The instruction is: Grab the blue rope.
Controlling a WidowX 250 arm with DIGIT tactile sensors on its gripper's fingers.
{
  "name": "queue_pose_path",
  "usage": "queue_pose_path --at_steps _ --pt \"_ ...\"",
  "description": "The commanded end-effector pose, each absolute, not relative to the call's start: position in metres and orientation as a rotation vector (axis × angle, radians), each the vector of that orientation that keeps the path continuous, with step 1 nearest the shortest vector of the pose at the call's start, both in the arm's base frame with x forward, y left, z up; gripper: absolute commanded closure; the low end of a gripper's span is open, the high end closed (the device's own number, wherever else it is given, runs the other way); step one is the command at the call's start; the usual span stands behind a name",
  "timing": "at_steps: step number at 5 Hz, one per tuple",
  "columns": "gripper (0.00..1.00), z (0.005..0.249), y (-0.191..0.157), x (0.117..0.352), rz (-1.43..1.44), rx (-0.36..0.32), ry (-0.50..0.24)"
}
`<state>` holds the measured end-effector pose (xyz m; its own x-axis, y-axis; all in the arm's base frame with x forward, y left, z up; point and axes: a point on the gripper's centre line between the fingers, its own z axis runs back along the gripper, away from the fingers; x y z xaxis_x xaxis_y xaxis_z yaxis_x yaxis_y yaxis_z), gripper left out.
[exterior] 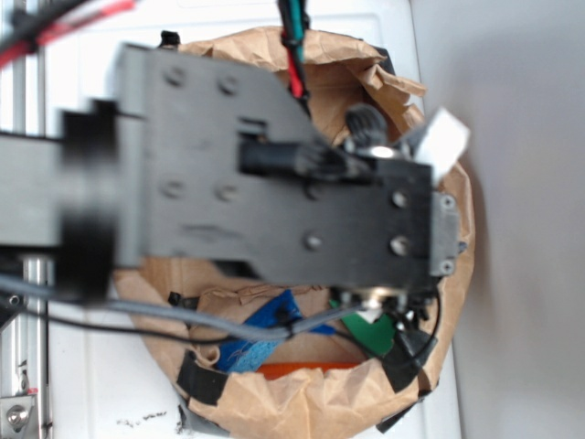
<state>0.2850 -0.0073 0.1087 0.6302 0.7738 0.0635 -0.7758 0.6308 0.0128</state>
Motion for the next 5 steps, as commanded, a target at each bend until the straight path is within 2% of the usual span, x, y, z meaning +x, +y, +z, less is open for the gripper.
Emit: queue_pose_path --at_steps 1,4,5 --pt "0.0 0.101 0.017 0.286 0.948 0.018 -0.059" --pt "0.0 0.101 0.017 0.286 0.948 0.018 -0.059" --pt "0.0 0.085 0.031 0.268 1.114 0.016 -0.092"
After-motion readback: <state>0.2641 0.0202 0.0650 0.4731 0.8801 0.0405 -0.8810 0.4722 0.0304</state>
